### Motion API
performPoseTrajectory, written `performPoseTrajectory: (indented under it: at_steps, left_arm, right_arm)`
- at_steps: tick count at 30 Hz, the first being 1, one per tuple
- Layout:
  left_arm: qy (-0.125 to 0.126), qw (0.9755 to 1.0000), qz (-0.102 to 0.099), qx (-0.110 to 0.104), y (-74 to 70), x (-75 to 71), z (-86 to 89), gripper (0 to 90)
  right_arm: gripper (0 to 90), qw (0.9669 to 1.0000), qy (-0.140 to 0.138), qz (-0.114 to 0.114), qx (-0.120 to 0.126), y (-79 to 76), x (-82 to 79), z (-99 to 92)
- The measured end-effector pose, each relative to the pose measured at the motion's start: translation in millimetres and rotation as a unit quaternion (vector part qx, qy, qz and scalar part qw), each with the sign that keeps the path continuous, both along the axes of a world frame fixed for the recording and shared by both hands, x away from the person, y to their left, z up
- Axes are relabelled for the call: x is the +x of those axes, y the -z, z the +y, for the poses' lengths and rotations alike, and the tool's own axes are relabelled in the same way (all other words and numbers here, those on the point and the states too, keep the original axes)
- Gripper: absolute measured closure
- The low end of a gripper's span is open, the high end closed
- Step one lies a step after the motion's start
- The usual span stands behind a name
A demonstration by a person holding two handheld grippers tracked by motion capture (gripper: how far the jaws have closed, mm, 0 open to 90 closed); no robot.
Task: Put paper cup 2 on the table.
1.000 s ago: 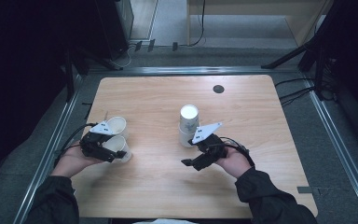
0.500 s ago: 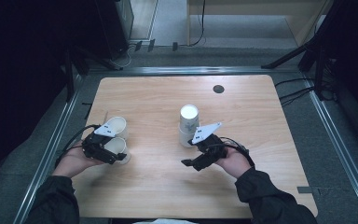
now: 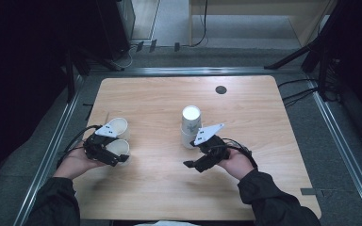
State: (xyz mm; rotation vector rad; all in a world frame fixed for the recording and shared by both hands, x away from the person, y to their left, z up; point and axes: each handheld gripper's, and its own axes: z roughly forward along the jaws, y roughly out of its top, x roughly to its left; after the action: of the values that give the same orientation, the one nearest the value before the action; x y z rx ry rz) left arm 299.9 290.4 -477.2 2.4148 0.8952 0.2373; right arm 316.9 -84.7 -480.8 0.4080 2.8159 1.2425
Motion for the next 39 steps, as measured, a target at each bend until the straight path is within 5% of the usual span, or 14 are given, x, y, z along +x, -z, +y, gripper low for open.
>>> performPoseTrajectory:
  at_steps: [11, 24, 39]
  left_arm:
    - [0.010, 0.9997, -0.012, -0.018, -17.3, -5.1, -6.4, 13.4]
    - [0.000, 0.9971, -0.025, -0.072, -40.9, -0.9, -10.6, 13.4]
    - [0.048, 0.9954, -0.022, -0.080, -53.0, 11.5, -54.3, 13.5]
  right_arm:
    - [22.3, 1.0000, 0.001, 0.000, -0.001, -0.2, -0.9, -0.8]
    - [22.3, 1.0000, 0.007, 0.000, -0.002, 0.8, -2.9, -4.7]
    - [22.3, 0.9991, 0.042, 0.000, 0.001, 1.2, -11.3, -25.6]
